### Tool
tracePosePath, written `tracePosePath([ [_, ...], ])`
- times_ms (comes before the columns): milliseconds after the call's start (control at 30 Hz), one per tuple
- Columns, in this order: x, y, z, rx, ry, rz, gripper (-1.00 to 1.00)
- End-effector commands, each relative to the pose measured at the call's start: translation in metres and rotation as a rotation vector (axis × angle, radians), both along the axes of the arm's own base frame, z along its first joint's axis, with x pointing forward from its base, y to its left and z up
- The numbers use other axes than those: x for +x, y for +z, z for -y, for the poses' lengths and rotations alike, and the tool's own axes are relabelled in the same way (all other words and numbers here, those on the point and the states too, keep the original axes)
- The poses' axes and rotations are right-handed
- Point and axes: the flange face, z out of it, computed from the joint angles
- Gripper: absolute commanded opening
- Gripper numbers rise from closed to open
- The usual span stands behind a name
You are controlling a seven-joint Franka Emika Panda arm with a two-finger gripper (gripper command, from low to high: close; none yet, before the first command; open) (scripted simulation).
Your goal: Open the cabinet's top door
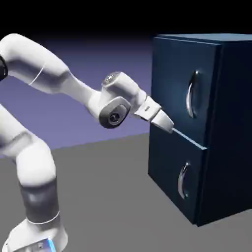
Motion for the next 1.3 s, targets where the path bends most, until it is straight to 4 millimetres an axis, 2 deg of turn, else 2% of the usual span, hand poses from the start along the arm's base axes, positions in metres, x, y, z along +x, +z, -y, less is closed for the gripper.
tracePosePath([
  [0, 0.0, 0.005, -0.002, -0.003, 0.003, 0.01, 0.0],
  [333, -0.008, 0.045, -0.017, -0.028, 0.023, 0.117, 0.0],
  [633, -0.02, 0.071, -0.021, -0.042, 0.028, 0.222, 0.0],
  [933, -0.033, 0.086, -0.014, -0.045, 0.023, 0.335, 0.0],
  [1267, -0.043, 0.091, 0.006, -0.032, 0.014, 0.465, 0.0],
])
